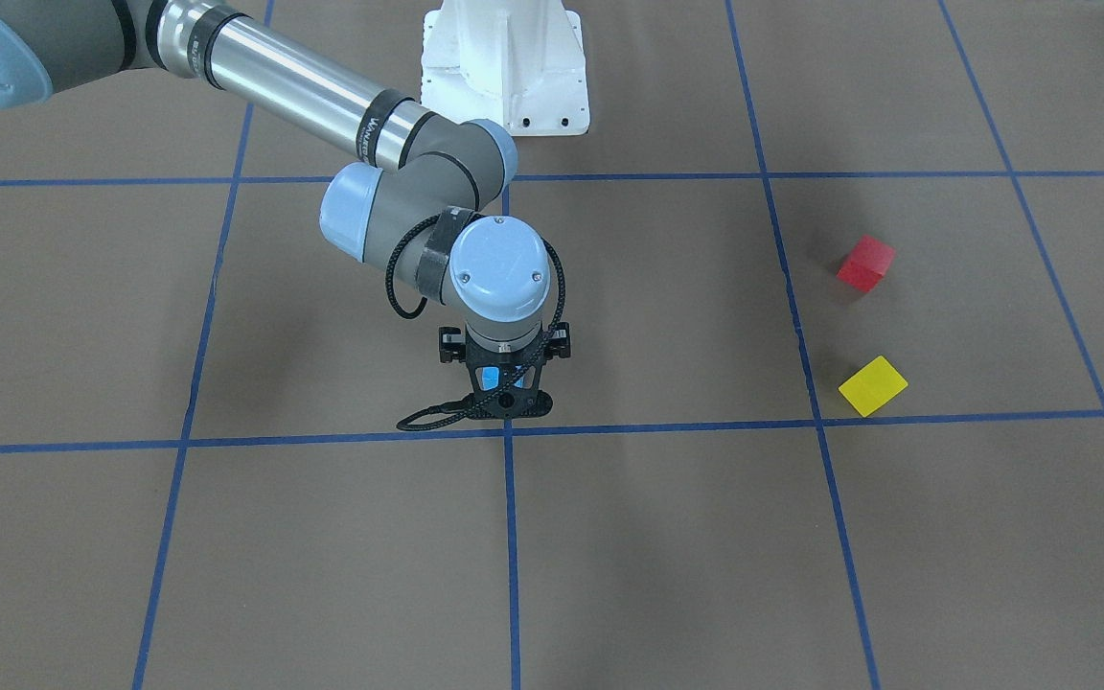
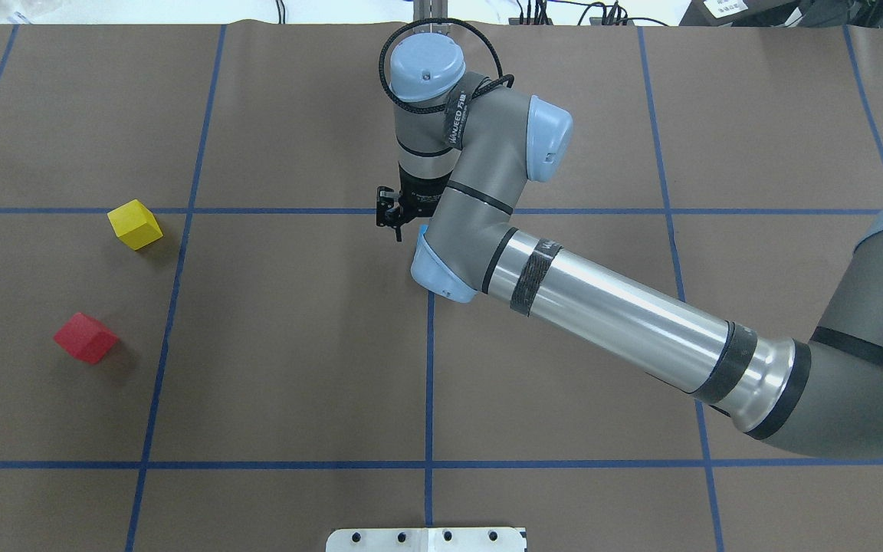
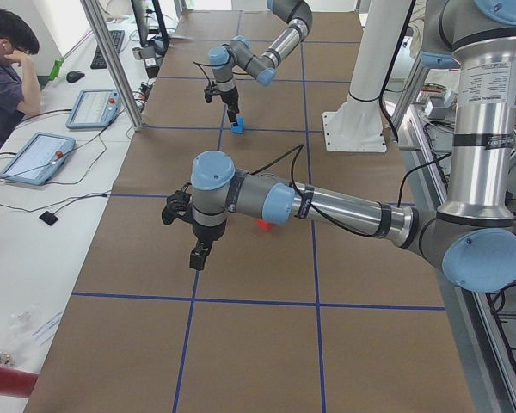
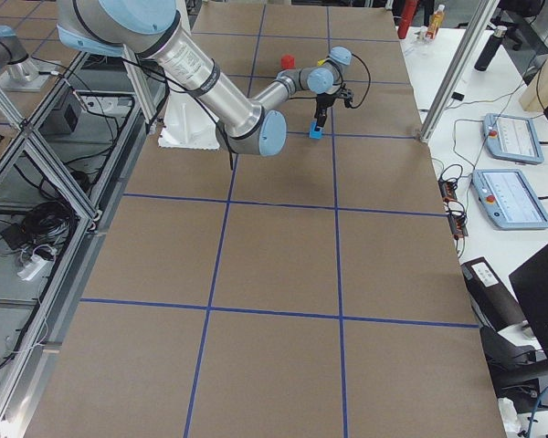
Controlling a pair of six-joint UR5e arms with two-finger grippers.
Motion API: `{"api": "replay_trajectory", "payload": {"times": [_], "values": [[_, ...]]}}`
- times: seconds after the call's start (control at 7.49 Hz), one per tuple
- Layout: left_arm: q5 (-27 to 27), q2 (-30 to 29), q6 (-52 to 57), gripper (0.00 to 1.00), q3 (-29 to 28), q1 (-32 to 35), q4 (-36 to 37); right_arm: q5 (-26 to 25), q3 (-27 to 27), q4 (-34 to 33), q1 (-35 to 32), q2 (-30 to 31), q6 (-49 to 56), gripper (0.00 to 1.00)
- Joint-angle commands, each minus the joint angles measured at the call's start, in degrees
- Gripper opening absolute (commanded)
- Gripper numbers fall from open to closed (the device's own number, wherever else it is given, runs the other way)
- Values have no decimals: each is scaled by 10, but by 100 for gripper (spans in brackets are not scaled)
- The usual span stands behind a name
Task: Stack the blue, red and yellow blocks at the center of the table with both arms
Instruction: 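Release the blue cube with the right gripper while the left reaches for red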
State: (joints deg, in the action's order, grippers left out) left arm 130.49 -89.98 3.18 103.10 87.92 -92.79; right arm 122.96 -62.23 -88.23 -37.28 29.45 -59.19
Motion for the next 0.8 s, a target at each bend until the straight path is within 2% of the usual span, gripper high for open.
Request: {"api": "replay_trajectory", "payload": {"times": [0.0, 0.13, 0.4, 0.67], "values": [[1, -14, -66, 100, 10, -20, 5, 5, -79, -16, -38, 19, -1, 99], [-2, -16, -203, 100, 57, -81, 5, 8, -131, -52, -66, 38, -1, 99], [-9, -16, -433, 100, 130, -201, -8, 11, -246, -55, -112, 136, 13, 99], [-101, 3, -547, 99, 142, -340, -131, 12, -285, -55, -147, 194, 64, 99]]}}
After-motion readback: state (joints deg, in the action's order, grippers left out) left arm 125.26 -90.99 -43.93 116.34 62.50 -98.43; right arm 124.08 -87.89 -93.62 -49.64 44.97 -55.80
